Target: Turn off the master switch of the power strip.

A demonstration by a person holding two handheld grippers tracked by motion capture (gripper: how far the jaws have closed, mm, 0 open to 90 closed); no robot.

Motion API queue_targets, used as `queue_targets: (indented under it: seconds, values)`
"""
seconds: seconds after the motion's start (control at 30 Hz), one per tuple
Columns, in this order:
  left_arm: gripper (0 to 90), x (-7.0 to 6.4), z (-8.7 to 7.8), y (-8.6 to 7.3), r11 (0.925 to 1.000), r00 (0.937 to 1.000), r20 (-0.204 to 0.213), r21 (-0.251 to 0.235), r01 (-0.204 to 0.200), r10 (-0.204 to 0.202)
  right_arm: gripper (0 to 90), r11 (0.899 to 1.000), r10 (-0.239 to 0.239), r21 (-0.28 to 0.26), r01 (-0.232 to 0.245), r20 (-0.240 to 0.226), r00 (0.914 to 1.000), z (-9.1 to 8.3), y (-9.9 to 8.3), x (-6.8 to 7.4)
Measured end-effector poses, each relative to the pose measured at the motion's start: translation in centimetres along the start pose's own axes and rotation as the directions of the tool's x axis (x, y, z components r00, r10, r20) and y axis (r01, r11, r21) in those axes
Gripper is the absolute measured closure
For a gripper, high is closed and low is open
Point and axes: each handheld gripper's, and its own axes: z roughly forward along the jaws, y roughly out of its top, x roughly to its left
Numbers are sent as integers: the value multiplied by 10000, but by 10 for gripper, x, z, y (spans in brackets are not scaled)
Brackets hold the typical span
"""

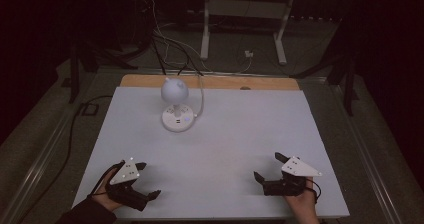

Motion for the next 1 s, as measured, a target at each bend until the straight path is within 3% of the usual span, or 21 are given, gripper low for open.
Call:
queue_targets:
  seconds: [0.33,0.8,0.93,1.0]
  values:
    - [3,5,-12,22,9994,9994,-77,-38,-333,333,0,9999,-35,-94,35,2,10000,-2,1,1]
    - [3,12,-10,44,9996,9997,126,-158,-219,221,0,9998,57,-195,-59,-104,9999,-3,2,0]
    - [3,17,-9,52,9994,9998,212,-336,45,-38,0,9997,72,-216,-75,-144,9999,-4,2,0]
    - [3,19,-9,57,9994,9999,118,-333,-77,81,0,9998,60,-194,-63,-154,9999,-3,2,0]
